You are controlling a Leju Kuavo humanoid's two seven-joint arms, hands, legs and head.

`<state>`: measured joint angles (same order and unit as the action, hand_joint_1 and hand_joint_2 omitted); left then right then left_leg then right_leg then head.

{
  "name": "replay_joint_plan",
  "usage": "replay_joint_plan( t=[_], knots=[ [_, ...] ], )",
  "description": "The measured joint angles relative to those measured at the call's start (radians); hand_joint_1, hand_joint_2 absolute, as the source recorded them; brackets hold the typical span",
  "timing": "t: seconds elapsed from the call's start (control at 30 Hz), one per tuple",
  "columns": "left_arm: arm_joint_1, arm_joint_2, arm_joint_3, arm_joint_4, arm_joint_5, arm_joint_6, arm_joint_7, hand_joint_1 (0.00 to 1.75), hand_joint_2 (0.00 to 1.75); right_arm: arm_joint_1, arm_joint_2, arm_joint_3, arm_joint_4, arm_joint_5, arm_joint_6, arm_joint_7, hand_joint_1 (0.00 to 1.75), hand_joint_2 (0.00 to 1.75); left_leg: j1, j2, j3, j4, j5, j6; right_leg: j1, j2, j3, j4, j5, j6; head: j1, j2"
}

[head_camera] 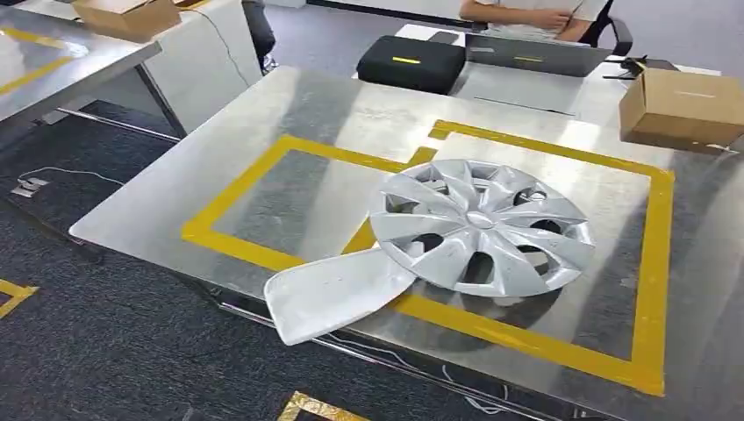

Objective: Take the parts from the cabinet and place them on the table.

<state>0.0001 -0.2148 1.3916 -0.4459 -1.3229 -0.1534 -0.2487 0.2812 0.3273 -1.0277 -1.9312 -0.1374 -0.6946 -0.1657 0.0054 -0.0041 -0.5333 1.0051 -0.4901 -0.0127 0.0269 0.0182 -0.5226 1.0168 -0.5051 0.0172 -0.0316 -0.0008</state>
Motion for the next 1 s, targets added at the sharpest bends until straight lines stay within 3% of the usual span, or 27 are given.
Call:
replay_joint_plan(
  t=[0.07, 0.13, 0.2, 0.23, 0.33, 0.5, 0.63, 0.83, 1.0],
  knots=[
    [-0.001, -0.003, 0.006, 0.000, -0.010, 0.003, 0.000, 0.00, 0.00, -0.001, 0.002, 0.002, 0.047, 0.039, -0.001, 0.071, 0.00, 0.00, 0.000, 0.000, 0.001, 0.000, 0.000, 0.000, 0.000, 0.000, 0.000, 0.000, 0.000, 0.000, 0.000, 0.000],
    [-0.002, -0.011, 0.014, 0.000, -0.024, 0.006, 0.001, 0.00, 0.00, 0.001, 0.009, 0.020, 0.129, 0.094, -0.001, 0.199, 0.00, 0.00, 0.000, 0.000, 0.001, -0.001, 0.000, 0.000, 0.000, 0.000, 0.002, 0.000, 0.000, 0.000, 0.000, 0.000],
    [-0.005, -0.020, 0.024, 0.000, -0.045, 0.005, 0.017, 0.00, 0.00, 0.019, 0.013, 0.091, 0.243, 0.139, 0.008, 0.372, 0.00, 0.00, 0.000, 0.000, 0.001, -0.001, 0.000, 0.000, 0.000, 0.000, 0.006, 0.000, 0.000, 0.000, 0.000, 0.000],
    [-0.006, -0.023, 0.027, 0.000, -0.054, 0.002, 0.025, 0.00, 0.00, 0.022, 0.016, 0.128, 0.304, 0.144, 0.011, 0.422, 0.00, 0.00, 0.000, 0.000, 0.001, -0.001, 0.000, 0.000, 0.000, 0.000, 0.005, 0.000, 0.000, 0.000, 0.000, 0.000],
    [-0.010, -0.030, 0.030, 0.000, -0.072, 0.000, 0.033, 0.00, 0.00, 0.021, 0.016, 0.212, 0.472, 0.124, 0.012, 0.441, 0.00, 0.00, -0.001, 0.000, 0.003, -0.002, 0.001, 0.000, -0.001, -0.001, 0.005, 0.000, 0.000, 0.000, 0.000, 0.000],
    [-0.010, -0.039, 0.030, 0.000, -0.106, -0.002, 0.016, 0.00, 0.00, 0.010, 0.016, 0.343, 0.717, 0.078, 0.046, 0.549, 0.00, 0.00, -0.001, -0.001, 0.003, -0.003, 0.001, 0.000, 0.000, -0.002, 0.007, 0.000, -0.001, -0.001, 0.000, 0.000],
    [-0.011, -0.040, 0.029, 0.000, -0.139, 0.003, 0.022, 0.00, 0.00, -0.013, 0.008, 0.371, 0.885, 0.234, 0.270, 0.598, 0.00, 0.00, 0.000, -0.001, 0.003, -0.004, 0.001, -0.001, 0.000, -0.002, 0.006, 0.000, -0.001, -0.001, 0.000, 0.000],
    [-0.013, -0.036, 0.029, 0.000, -0.153, 0.004, 0.027, 0.00, 0.00, -0.030, 0.001, 0.369, 1.005, 0.307, 0.343, 0.604, 0.00, 0.00, -0.001, -0.001, 0.003, -0.004, 0.001, -0.001, -0.001, -0.002, 0.007, 0.000, -0.001, -0.002, 0.000, 0.000],
    [-0.019, -0.029, 0.027, 0.007, -0.187, 0.021, 0.061, 0.00, 0.00, -0.047, -0.003, 0.365, 1.062, 0.610, 0.540, 0.586, 0.00, 0.00, -0.005, -0.001, 0.003, -0.002, 0.000, 0.003, -0.005, -0.002, 0.007, -0.002, 0.001, 0.001, 0.000, 0.000]
  ],
)
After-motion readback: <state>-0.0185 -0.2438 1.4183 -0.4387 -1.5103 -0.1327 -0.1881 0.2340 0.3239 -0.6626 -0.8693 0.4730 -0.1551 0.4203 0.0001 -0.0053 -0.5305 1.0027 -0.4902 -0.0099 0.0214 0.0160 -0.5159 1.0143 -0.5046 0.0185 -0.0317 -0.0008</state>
